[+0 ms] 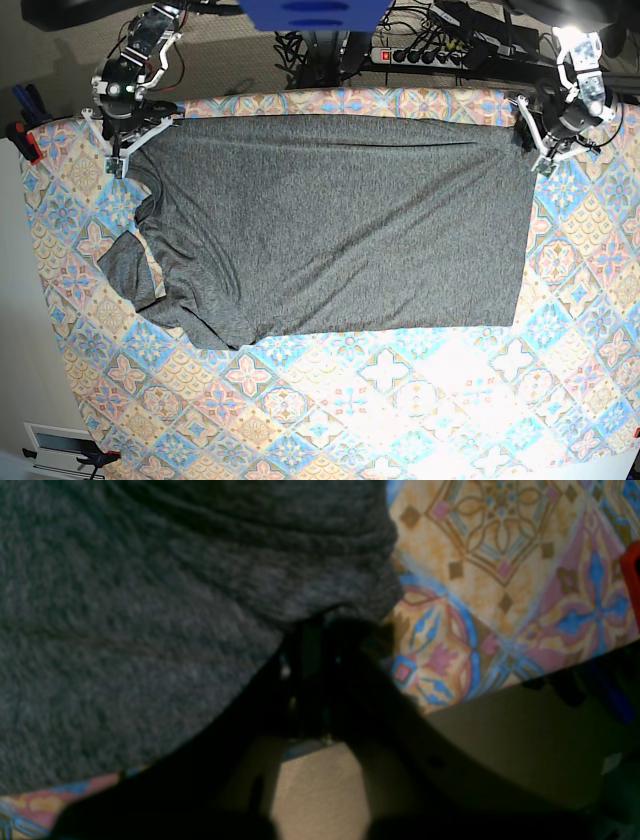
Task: Layout the t-shirt on the table in an organized manner, then fold the t-shirt properly
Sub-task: 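Lay the shirt flat, holding its edge with both grippers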
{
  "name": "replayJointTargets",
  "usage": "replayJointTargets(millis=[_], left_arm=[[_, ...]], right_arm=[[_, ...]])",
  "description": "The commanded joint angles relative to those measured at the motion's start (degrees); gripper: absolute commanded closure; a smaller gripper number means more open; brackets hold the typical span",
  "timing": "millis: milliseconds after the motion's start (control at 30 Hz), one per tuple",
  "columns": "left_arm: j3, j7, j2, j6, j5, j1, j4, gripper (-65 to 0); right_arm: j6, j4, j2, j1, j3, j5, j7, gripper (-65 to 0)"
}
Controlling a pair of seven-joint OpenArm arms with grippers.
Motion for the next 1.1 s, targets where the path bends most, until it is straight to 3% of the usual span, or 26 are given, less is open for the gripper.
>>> replayJointTargets(millis=[0, 200, 433, 833, 1067], left_arm=[[0.17, 1.43, 0.95, 0.32, 3.34, -0.14, -0.13, -7.3], [0.08, 1.43, 5.78, 0.32, 16.62, -3.92, 1.45, -21.7], [-0.62, -3.05, 7.54, 0.32, 18.03, -2.6, 10.5, -31.8], [-5.19, -3.31, 8.42, 0.32, 18.03, -3.39, 11.38, -33.3], [-5.28, -3.49, 5.52, 0.32, 17.94, -2.25, 12.53, -33.0]], right_arm=[[-0.39, 0.9, 0.38, -0.06, 0.08, -0.56, -1.3, -0.8], [-0.39, 1.95, 0.38, -0.06, 0.34, -0.65, -3.76, -12.7], [-0.39, 8.37, 0.38, -0.15, 0.08, -0.74, -3.94, -14.2], [-0.39, 8.81, 0.38, -0.59, -0.1, -0.91, -4.11, -14.8], [-0.39, 8.81, 0.38, -0.59, 1.31, -1.0, -4.03, -14.8]])
